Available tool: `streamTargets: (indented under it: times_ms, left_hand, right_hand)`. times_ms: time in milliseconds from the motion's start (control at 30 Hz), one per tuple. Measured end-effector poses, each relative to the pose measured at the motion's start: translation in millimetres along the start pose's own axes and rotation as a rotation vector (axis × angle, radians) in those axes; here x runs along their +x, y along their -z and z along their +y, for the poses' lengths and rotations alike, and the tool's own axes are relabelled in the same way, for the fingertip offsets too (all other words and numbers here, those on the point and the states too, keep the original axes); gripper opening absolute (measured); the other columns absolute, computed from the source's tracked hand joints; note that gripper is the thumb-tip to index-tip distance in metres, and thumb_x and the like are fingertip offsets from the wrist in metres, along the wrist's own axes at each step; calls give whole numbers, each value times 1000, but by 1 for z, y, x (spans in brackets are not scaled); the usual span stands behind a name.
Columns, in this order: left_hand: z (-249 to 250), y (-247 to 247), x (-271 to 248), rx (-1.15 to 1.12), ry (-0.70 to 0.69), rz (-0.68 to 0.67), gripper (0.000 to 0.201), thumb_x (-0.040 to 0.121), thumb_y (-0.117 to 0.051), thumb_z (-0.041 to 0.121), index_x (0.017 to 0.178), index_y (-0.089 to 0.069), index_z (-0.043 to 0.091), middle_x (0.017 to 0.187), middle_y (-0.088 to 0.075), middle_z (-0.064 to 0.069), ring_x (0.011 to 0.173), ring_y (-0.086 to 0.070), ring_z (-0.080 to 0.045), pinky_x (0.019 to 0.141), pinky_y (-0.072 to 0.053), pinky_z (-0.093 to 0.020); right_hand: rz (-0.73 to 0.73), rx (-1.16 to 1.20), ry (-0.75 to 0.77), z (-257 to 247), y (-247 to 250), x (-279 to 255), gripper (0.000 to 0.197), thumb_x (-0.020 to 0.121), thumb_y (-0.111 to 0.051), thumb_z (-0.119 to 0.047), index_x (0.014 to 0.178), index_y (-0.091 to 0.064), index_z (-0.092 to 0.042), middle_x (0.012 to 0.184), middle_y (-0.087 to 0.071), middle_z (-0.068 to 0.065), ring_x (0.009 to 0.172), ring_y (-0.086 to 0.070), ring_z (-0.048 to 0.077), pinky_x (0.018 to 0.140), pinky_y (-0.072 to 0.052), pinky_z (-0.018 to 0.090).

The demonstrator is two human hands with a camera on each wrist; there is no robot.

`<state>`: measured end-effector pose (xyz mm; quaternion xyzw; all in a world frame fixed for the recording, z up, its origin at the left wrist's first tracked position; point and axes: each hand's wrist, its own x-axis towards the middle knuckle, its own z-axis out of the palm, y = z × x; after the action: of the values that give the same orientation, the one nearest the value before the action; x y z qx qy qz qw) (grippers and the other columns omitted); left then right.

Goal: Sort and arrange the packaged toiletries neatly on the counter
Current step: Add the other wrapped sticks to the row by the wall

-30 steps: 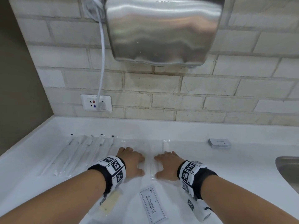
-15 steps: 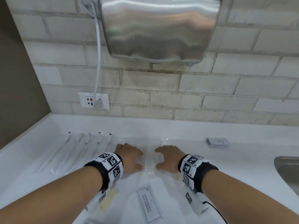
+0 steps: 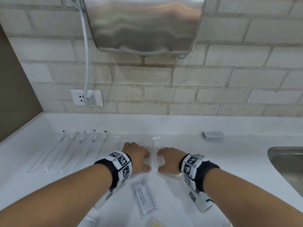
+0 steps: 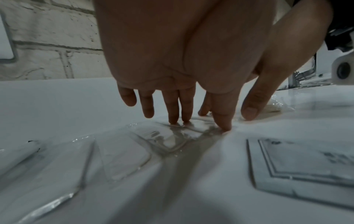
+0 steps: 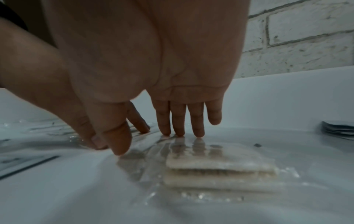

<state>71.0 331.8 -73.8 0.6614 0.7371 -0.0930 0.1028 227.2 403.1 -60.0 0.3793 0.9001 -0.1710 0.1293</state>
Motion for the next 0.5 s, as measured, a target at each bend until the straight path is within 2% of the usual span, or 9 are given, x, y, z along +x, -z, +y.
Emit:
streamTargets:
  times_ms: [67, 167, 233, 300, 333, 400, 433, 500]
  left_hand:
    - [0, 1, -2, 10, 2, 0, 58, 76, -51, 62, 123, -59, 31, 125, -61, 6, 127, -41, -27, 105, -23, -41]
    - [-1, 3, -1, -3, -1, 26, 51, 74, -49, 62, 113, -62, 31, 117, -63, 7, 123, -45, -26, 103, -24, -40]
    - [1, 5, -2, -32, 14, 46, 57, 76, -50, 61, 125, -58, 33, 128, -60, 8, 129, -43, -24, 107, -22, -40]
    - [3, 7, -4, -48, 26, 60, 63, 79, -51, 60, 136, -49, 34, 139, -53, 9, 134, -39, -21, 111, -19, -38]
    - [3, 7, -5, -59, 28, 67, 63, 80, -51, 59, 138, -48, 34, 141, -52, 9, 135, -38, -20, 112, -18, -38]
    - [0, 6, -5, -100, 33, 89, 60, 81, -52, 56, 138, -47, 35, 141, -52, 11, 135, -38, -18, 111, -18, -36]
    - [-1, 6, -6, -121, 32, 96, 58, 82, -52, 55, 137, -48, 36, 140, -52, 12, 134, -39, -18, 111, -19, -36]
    - [-2, 6, -9, -166, 31, 121, 55, 83, -53, 54, 135, -50, 37, 137, -54, 13, 131, -43, -16, 110, -21, -35]
  right_hand:
    - [35, 3, -23, -2, 0, 0, 56, 82, -57, -40, 131, -49, -16, 131, -52, 3, 121, -52, 24, 98, -47, 38]
    - [131, 8, -70, -6, 3, 8, 43, 82, -55, -45, 106, -55, -9, 109, -49, 4, 112, -52, 26, 90, -50, 37]
    - [167, 45, -104, -8, 2, 14, 52, 81, -59, -48, 116, -52, -10, 112, -50, 7, 112, -52, 27, 88, -49, 36]
    - [149, 109, -154, -10, 3, 19, 57, 78, -66, -43, 120, -48, -9, 112, -57, 7, 102, -59, 26, 79, -51, 33]
    - [126, 125, -184, -11, 3, 20, 51, 77, -68, -38, 114, -50, -10, 102, -59, 6, 91, -61, 25, 71, -51, 31]
    - [98, 145, -235, -12, 3, 25, 28, 76, -69, -30, 88, -52, -10, 77, -55, 1, 67, -58, 19, 54, -46, 24]
    - [88, 157, -257, -12, 3, 27, 23, 76, -67, -27, 76, -50, -11, 69, -52, -1, 58, -54, 16, 49, -42, 21]
    - [78, 199, -285, -13, 5, 32, 23, 77, -64, -23, 66, -47, -12, 62, -51, 0, 50, -48, 14, 46, -39, 19]
